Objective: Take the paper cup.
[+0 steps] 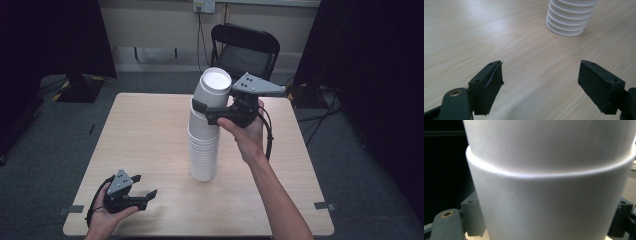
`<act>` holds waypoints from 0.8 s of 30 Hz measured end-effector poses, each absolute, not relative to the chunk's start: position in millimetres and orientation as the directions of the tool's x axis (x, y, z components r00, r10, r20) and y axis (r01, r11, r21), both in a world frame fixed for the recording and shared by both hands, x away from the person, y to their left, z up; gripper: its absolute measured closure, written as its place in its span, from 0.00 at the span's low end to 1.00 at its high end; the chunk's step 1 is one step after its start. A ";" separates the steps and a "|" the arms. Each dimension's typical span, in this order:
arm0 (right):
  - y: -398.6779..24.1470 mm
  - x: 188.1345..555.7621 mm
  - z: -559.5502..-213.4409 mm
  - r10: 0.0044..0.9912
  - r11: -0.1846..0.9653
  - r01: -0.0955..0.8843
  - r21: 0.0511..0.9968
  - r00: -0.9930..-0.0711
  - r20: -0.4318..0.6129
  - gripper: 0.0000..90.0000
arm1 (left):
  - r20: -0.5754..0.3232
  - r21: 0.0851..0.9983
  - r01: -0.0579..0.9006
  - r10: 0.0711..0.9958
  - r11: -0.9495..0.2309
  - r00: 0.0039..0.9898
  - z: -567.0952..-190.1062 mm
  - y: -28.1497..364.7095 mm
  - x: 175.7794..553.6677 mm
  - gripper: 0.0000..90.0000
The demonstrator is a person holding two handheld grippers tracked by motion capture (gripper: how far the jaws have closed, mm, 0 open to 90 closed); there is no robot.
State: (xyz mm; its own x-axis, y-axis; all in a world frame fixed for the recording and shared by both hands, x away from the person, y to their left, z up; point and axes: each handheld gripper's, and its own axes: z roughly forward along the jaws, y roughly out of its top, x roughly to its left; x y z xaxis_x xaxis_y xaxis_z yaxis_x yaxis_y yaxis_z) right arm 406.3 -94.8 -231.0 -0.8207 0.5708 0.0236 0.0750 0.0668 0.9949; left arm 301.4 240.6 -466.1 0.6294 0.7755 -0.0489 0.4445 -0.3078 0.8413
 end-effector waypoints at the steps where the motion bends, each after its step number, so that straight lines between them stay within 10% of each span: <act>1: -95.6 406.2 -230.0 0.571 0.062 0.072 0.996 -0.820 0.024 0.15 | -0.047 0.842 0.442 0.774 -0.310 0.632 -466.0 240.7 301.5 0.22; 24: -124.9 388.8 -218.7 0.578 0.007 0.065 0.998 -0.814 0.049 0.15 | -0.028 0.855 0.408 0.757 -0.320 0.653 -464.8 236.7 299.7 0.24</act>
